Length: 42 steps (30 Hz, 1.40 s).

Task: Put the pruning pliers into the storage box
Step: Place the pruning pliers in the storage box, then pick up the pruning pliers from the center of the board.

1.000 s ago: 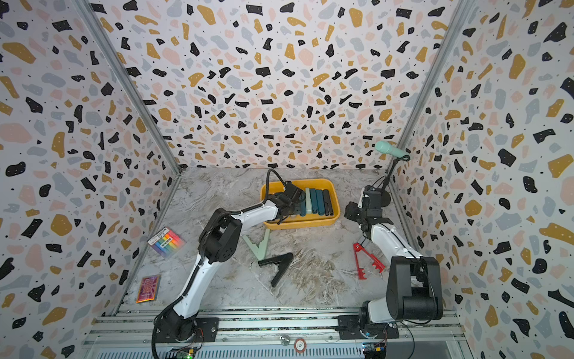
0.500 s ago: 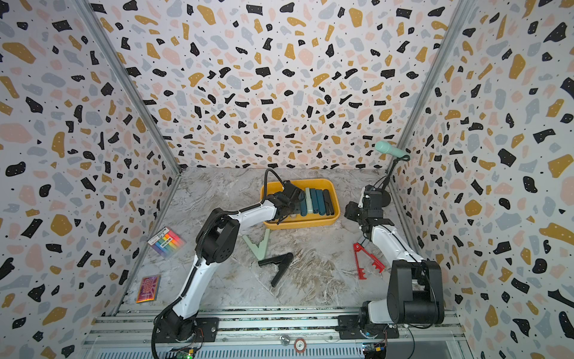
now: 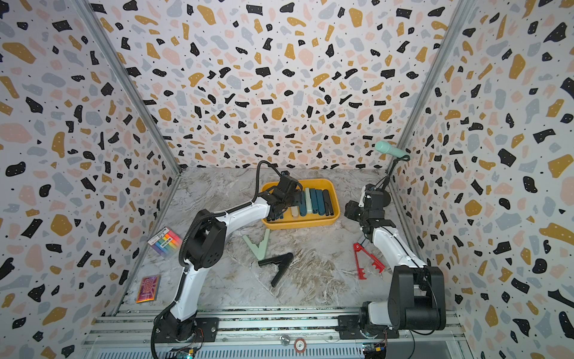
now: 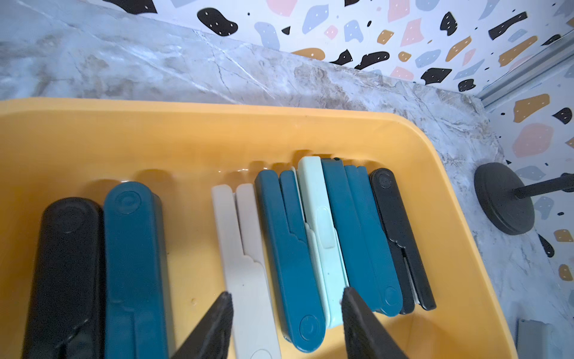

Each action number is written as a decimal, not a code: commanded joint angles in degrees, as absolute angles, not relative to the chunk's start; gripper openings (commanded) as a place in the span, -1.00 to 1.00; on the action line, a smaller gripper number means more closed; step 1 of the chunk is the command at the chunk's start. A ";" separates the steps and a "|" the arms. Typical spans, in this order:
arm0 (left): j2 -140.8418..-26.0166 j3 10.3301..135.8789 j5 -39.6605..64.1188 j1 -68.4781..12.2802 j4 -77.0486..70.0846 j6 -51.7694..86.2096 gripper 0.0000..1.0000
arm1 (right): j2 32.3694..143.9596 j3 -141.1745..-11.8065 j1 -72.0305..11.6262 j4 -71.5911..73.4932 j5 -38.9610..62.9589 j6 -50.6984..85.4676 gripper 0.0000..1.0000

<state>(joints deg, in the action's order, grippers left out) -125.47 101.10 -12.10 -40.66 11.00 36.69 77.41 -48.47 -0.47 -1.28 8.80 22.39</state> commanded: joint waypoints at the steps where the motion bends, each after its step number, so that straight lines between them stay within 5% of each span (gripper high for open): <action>1: -120.78 97.04 -15.42 -40.92 8.82 34.92 0.23 | 75.19 -48.20 -1.43 -1.17 10.01 22.11 0.18; 7: -108.03 82.96 -25.21 -40.81 7.44 31.94 0.74 | 74.78 -47.93 -4.11 0.19 10.39 21.36 0.20; 12: -99.10 72.27 -31.28 -40.39 11.13 30.08 0.93 | 76.35 -48.62 -4.66 0.33 10.27 21.81 0.20; 25: -86.68 48.22 -31.08 -33.78 14.19 32.60 0.95 | 77.05 -49.38 -4.66 -0.26 9.80 21.30 0.20; 42: -84.11 41.79 -25.05 -24.86 13.45 28.73 0.81 | 77.18 -49.14 -4.66 -0.50 9.13 21.86 0.20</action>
